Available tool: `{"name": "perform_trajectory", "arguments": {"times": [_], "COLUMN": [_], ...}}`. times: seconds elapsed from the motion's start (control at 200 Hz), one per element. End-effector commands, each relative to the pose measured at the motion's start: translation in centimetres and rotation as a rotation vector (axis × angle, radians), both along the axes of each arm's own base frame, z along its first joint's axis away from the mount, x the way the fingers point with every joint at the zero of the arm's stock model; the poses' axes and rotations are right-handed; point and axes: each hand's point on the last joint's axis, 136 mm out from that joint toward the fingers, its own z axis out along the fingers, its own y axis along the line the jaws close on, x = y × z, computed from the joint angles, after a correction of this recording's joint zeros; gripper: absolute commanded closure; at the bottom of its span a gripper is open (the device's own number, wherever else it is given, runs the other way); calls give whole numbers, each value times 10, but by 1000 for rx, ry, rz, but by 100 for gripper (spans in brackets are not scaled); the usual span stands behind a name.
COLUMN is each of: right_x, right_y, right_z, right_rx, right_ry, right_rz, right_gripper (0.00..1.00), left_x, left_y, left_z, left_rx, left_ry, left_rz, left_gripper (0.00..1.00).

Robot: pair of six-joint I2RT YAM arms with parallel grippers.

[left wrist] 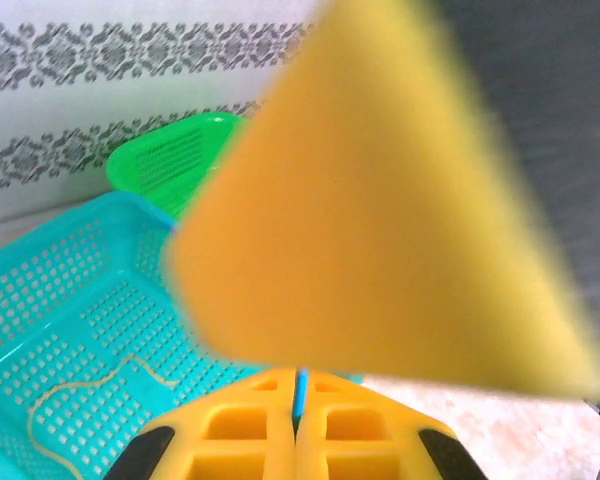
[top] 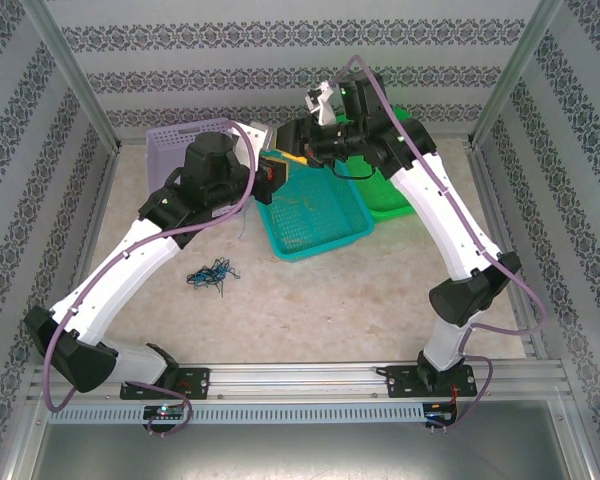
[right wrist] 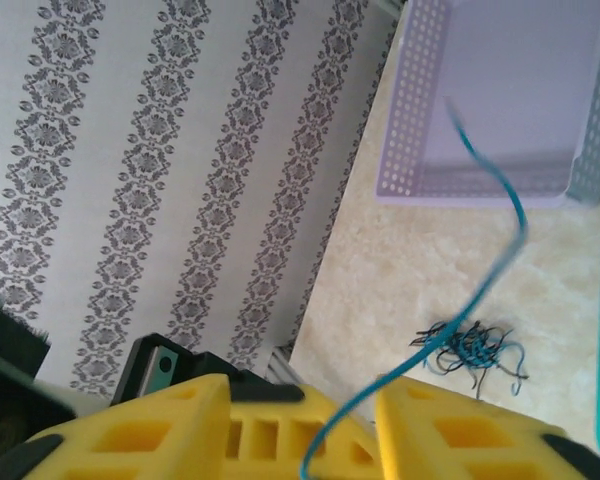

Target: Untangle the cables

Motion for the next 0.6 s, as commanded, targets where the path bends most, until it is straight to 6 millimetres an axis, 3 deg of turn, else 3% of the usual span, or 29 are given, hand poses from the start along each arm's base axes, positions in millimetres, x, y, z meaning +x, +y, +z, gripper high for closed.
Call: {"name": "perform_trajectory", "arguments": {"times": [0.0,0.14,0.285,0.595], "right_x": [1,-5,-17,-38], "right_y": [-27,-51,-68,-77], "right_z": [33,45,42,11], "right_rx": [33,42,33,7], "right_ry": [-119,-199,-271,-234], "right_rz": [-77,-145,-188,-169], "right_gripper": [53,49,47,46], "left_x": [8,20,41,119], "left_y": [22,40,65,151], "left_z": [4,-3,-8,-45], "left_rx": [-9,-2,-2,90], "left_ry": [62,98,113,174], "left_rz": [88,143,216,477], "left_gripper": [100,100,100,100]}}
